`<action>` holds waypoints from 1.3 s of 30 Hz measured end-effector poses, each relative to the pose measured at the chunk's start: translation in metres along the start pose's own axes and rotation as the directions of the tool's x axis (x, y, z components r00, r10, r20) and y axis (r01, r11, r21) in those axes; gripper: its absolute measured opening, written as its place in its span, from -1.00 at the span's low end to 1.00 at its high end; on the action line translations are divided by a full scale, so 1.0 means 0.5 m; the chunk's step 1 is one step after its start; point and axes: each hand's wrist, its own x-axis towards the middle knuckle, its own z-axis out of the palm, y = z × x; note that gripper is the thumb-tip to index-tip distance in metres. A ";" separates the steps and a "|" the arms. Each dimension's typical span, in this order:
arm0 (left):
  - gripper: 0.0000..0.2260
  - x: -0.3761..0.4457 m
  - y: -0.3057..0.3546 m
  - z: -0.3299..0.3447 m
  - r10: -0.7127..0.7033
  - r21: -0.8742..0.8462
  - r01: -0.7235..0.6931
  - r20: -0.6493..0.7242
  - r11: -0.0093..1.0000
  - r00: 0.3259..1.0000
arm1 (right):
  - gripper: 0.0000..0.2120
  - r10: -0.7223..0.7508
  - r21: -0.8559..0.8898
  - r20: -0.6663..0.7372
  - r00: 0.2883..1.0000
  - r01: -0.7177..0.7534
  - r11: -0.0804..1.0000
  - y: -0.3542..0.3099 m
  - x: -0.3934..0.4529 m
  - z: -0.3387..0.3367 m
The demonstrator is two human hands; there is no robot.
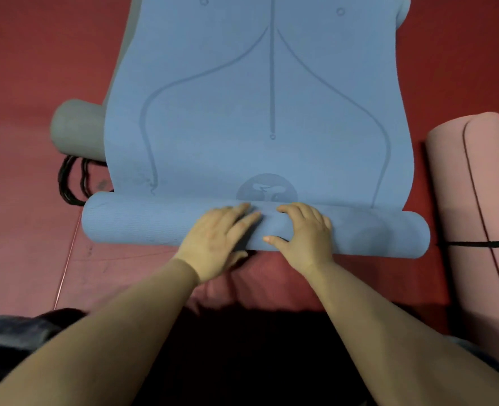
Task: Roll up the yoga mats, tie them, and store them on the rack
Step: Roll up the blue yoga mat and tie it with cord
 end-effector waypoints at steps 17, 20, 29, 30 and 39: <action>-0.35 0.086 -0.054 -0.041 -0.120 -0.181 0.160 0.215 0.970 0.969 | -0.29 -0.082 -0.052 -0.100 0.992 0.077 0.996 -0.010 0.050 -0.009; -0.48 0.080 -0.050 -0.059 -0.130 -0.184 0.145 0.092 0.972 0.987 | -0.30 -0.045 0.030 0.085 0.995 0.043 0.999 -0.003 0.101 -0.047; -0.40 0.105 -0.054 -0.033 -0.257 -0.178 0.238 -0.094 0.955 0.962 | -0.46 -0.058 0.106 -0.074 0.996 0.066 0.992 0.007 0.145 -0.065; -0.38 0.116 -0.063 -0.040 -0.257 -0.179 0.240 -0.076 0.954 0.963 | -0.49 -0.070 0.076 -0.213 0.975 0.088 0.993 0.004 0.122 -0.051; -0.50 0.199 -0.047 -0.067 -0.278 -0.078 0.269 -0.135 0.960 0.951 | -0.37 -0.028 0.217 -0.028 0.999 0.034 0.976 0.024 0.200 -0.079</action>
